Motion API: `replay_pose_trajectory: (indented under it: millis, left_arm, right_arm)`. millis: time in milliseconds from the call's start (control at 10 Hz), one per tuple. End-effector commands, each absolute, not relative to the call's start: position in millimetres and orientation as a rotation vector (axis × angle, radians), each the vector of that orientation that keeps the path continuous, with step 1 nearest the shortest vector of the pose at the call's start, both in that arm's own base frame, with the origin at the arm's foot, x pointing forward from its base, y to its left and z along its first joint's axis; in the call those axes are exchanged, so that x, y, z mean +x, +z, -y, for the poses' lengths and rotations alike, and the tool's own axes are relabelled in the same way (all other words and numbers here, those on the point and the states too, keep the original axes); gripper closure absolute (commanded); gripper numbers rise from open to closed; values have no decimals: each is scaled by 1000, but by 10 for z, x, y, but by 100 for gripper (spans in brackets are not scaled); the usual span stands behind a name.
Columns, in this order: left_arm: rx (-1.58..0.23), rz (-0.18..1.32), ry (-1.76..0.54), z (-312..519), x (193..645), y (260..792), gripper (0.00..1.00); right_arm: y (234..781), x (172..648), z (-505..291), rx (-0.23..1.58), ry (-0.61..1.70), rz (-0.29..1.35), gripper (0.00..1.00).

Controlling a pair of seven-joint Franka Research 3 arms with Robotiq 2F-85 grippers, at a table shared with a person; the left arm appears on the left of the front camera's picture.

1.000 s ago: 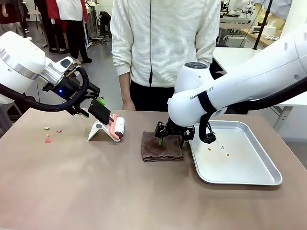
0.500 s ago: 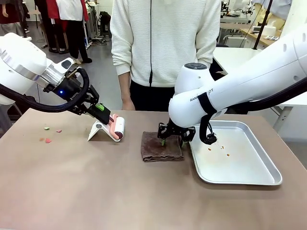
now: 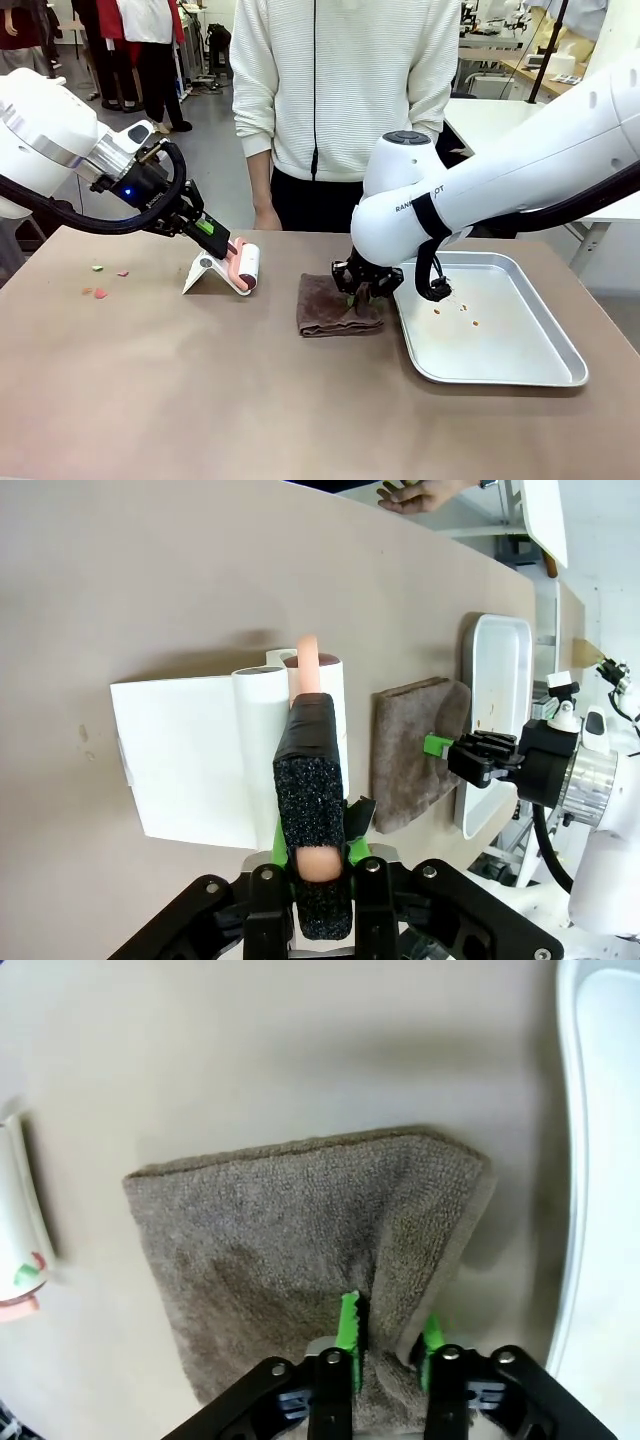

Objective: Clean the surface of the table.
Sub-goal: Hold the Lint Roller with your left hand and the towel with your right hand.

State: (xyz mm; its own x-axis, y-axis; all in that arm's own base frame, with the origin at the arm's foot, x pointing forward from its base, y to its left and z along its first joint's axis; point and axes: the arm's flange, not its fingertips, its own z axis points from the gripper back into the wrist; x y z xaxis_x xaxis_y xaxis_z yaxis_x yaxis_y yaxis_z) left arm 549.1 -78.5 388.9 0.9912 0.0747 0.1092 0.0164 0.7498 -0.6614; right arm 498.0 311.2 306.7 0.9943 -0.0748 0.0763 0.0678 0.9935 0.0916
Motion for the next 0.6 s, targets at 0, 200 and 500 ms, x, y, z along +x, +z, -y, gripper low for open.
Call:
replay_pose_trajectory:
  millis: [0, 200, 500]
  left_arm:
    - [-745, 161, 15, 789, 5516, 3860, 100]
    - [-750, 163, 11, 790, 5510, 3868, 100]
    - [-793, 176, -13, 796, 5463, 3944, 100]
  right_arm:
    - [2989, 4990, -3173, 78, -88, 75, 100]
    - [2986, 4995, -3170, 80, -91, 74, 100]
    - [2983, 5009, -3134, 98, -108, 70, 100]
